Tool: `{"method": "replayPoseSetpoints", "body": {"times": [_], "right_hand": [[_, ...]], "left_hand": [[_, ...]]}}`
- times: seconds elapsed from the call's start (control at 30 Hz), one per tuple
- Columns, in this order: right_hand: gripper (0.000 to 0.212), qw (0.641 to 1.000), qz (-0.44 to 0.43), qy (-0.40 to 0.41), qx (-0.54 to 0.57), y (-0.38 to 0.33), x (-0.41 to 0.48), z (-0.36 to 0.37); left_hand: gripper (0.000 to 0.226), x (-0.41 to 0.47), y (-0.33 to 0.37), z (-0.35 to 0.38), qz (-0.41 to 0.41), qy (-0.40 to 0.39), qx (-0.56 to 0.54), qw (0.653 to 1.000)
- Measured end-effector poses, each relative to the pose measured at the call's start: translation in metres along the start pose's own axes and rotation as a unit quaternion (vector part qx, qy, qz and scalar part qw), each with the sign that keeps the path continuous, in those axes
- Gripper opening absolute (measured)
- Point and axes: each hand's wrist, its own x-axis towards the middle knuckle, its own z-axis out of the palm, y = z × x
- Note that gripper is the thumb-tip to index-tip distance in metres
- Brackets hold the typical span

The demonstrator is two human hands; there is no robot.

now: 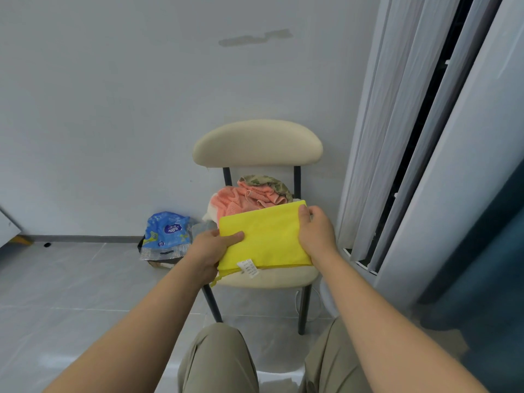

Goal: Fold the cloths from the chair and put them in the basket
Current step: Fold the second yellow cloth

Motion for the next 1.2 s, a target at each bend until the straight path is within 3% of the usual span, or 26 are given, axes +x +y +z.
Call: {"method": "replayPoseSetpoints", "body": {"times": [0.07, 0.17, 0.3, 0.4, 0.5, 0.63, 0.77, 0.87, 0.93, 1.03, 1.13, 1.2], "right_hand": [[0.037, 1.0, -0.01, -0.009, -0.003, 0.0, 0.0, -0.001], [0.037, 0.999, -0.026, -0.02, -0.008, -0.001, 0.001, -0.002], [0.037, 0.999, -0.02, -0.027, 0.014, -0.003, 0.001, -0.003], [0.036, 0.999, -0.01, -0.017, 0.027, -0.002, 0.002, -0.001], [0.041, 1.0, 0.018, -0.017, -0.008, 0.001, 0.002, 0.0], [0.039, 0.987, 0.098, -0.118, -0.04, 0.017, 0.004, 0.003], [0.017, 0.981, 0.122, -0.15, -0.006, 0.027, -0.004, 0.004], [0.037, 0.984, 0.093, -0.15, -0.028, 0.026, -0.006, 0.001], [0.049, 0.983, 0.08, -0.158, -0.039, 0.026, -0.007, 0.003], [0.055, 0.986, 0.056, -0.152, -0.039, 0.025, -0.009, 0.006], [0.06, 0.989, 0.014, -0.141, -0.039, 0.017, -0.014, 0.007], [0.065, 0.989, -0.012, -0.143, -0.036, 0.011, -0.021, 0.008]], "left_hand": [[0.053, 0.001, -0.002, 0.0, -0.08, -0.028, -0.038, 0.996], [0.06, 0.009, -0.006, 0.003, -0.08, 0.018, -0.054, 0.995], [0.048, 0.014, -0.01, 0.013, 0.031, 0.084, 0.02, 0.996], [0.041, 0.013, -0.015, 0.016, 0.16, 0.168, 0.203, 0.951], [0.043, 0.017, -0.018, 0.02, 0.169, 0.196, 0.274, 0.926], [0.043, 0.027, -0.021, 0.019, 0.119, 0.164, 0.331, 0.922], [0.048, 0.028, -0.025, 0.019, 0.1, 0.126, 0.367, 0.916], [0.068, 0.023, -0.024, 0.018, 0.153, 0.09, 0.407, 0.896], [0.057, 0.023, -0.025, 0.019, 0.172, 0.053, 0.461, 0.869], [0.049, 0.017, -0.026, 0.02, 0.158, 0.031, 0.48, 0.863], [0.079, 0.01, -0.026, 0.022, 0.146, 0.022, 0.497, 0.855], [0.084, 0.011, -0.027, 0.024, 0.152, 0.023, 0.485, 0.861]]}}
